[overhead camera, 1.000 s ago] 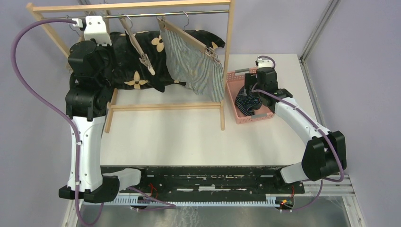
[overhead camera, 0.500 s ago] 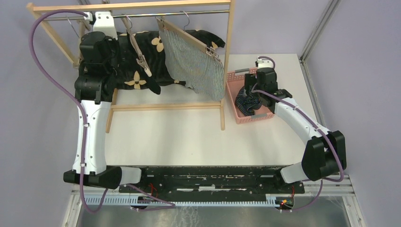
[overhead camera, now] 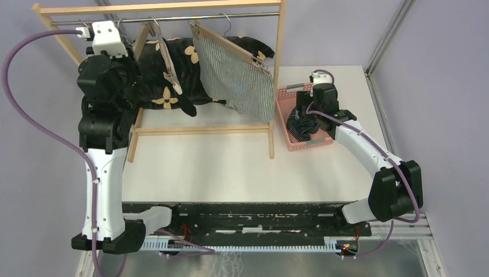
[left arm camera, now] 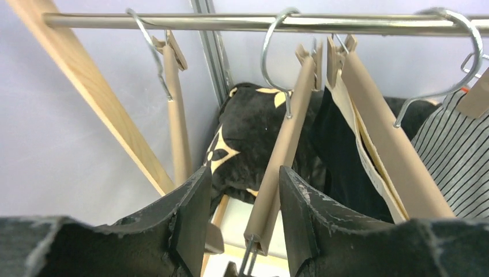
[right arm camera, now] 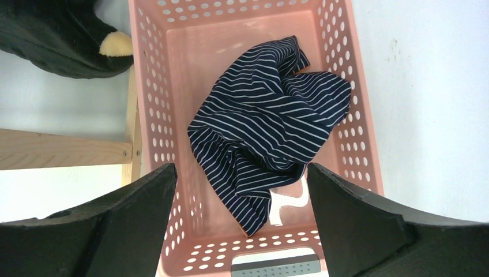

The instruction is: Remove the underwear clipped to the hanger

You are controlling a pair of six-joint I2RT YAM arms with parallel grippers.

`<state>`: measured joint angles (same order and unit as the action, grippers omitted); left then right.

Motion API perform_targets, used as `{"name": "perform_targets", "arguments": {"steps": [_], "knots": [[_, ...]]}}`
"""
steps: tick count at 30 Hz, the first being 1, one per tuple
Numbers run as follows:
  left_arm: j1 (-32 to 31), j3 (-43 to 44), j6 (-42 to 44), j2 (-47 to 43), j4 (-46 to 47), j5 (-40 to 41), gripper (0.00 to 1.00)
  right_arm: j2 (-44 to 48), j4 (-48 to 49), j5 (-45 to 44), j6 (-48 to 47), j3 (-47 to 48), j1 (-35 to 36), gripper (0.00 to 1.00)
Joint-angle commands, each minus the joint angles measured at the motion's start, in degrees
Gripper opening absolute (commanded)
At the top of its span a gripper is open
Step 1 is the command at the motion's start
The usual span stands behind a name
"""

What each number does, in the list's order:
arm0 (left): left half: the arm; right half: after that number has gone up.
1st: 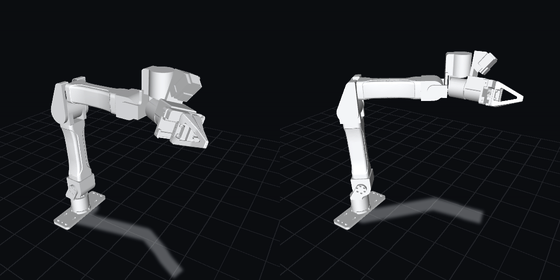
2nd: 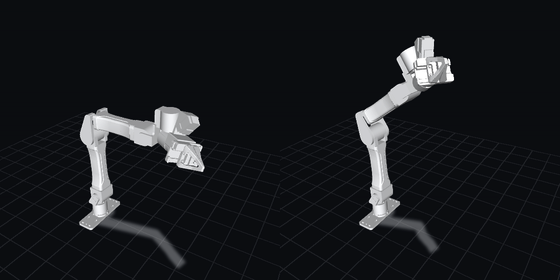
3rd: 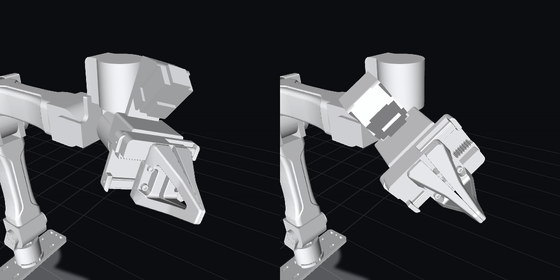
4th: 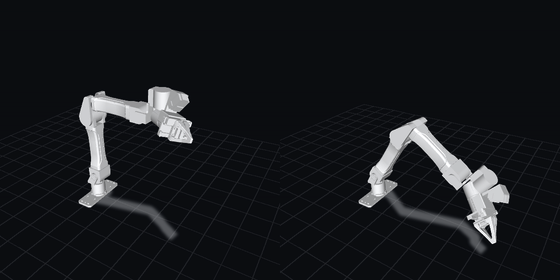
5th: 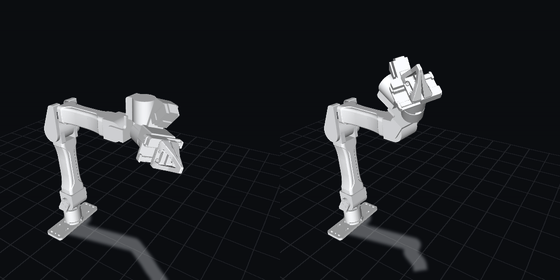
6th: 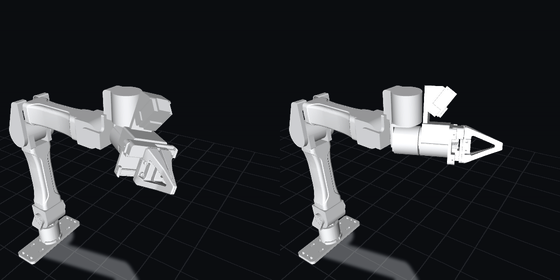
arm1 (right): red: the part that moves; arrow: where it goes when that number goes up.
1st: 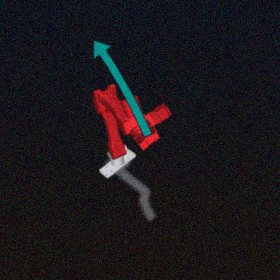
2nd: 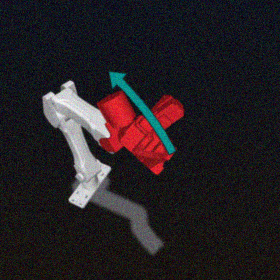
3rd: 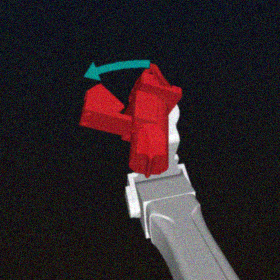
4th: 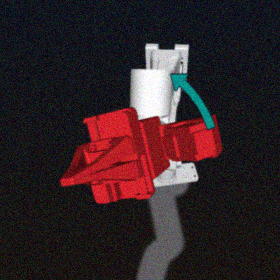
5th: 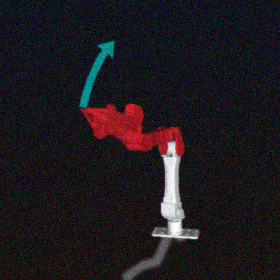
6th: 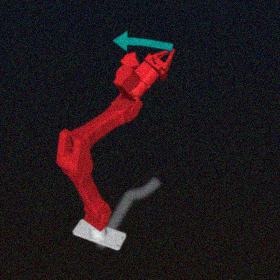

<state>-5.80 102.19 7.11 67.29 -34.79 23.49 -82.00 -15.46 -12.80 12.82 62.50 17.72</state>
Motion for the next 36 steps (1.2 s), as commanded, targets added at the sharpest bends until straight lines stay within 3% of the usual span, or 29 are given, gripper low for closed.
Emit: {"name": "perform_targets", "arguments": {"steps": [1, 10, 15, 24, 30, 36], "knots": [[0.33, -1.22, -0.9, -2.3, 7.38, 1.52, 0.54, 2.35, 2.64, 2.35, 0.72, -0.36, -0.14, 0.91], [0.28, 1.15, 0.03, -2.95, 10.97, 1.24, 0.55, 3.33, 2.98, 5.57, 0.67, -1.1, -0.11, 0.91], [0.27, 1.81, -1.74, -4.57, 10.58, -5.21, 0.54, 3.75, 3.25, 6.36, 0.89, -1.1, 0.23, 0.9], [0.32, 11.38, -6.48, 2.08, 0.47, -20.41, 0.46, 5.62, 1.9, 4.02, -0.22, -0.63, 2.08, 0.9], [0.24, 19.51, -7.77, 8.14, -8.16, -24.45, 0.42, 5.81, 1.32, 2.69, -0.69, -0.09, 3.38, 0.9], [0.17, 20.74, -7.3, 11.11, -10.74, -27.96, 0.38, 6.54, 1.23, 1.35, -1.29, 0.06, 4.24, 0.9]]}}
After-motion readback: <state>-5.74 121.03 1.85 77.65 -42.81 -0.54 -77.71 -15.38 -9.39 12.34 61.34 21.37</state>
